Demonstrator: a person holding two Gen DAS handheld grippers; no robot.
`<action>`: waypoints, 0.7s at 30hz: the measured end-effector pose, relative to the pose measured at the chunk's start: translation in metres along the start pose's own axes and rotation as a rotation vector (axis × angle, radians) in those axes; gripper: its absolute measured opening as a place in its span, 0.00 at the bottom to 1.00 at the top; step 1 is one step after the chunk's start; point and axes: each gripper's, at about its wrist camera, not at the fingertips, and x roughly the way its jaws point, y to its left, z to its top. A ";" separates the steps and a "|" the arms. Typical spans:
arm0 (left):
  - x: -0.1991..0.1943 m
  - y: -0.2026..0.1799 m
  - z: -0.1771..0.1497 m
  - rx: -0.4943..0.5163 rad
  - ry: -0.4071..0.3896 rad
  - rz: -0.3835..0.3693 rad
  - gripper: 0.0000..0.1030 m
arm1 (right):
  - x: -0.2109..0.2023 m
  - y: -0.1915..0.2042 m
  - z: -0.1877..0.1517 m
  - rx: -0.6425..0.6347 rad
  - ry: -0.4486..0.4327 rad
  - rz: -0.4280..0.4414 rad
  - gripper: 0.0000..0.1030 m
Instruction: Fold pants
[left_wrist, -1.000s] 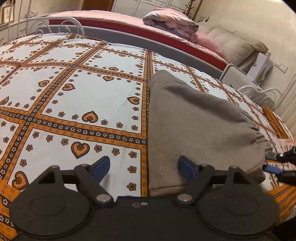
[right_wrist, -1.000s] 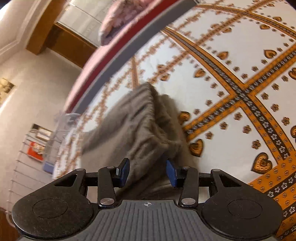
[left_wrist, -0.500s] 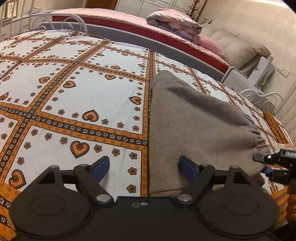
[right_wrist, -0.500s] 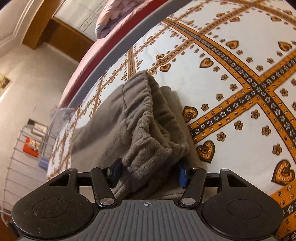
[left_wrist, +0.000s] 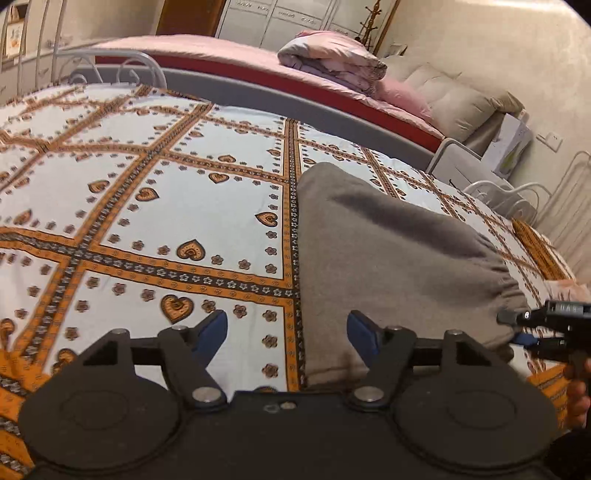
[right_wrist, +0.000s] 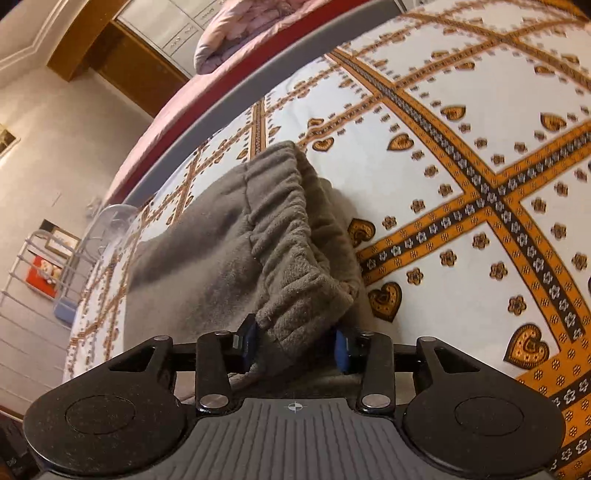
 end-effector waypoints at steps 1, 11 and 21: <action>-0.002 -0.001 -0.002 0.007 -0.001 0.001 0.62 | -0.002 -0.001 0.000 0.004 -0.003 0.009 0.41; 0.023 -0.007 -0.010 0.058 0.084 0.052 0.68 | -0.003 0.012 0.002 -0.089 -0.005 -0.028 0.43; 0.025 -0.025 0.016 0.140 0.032 0.055 0.66 | -0.053 0.034 0.007 -0.236 -0.240 -0.092 0.43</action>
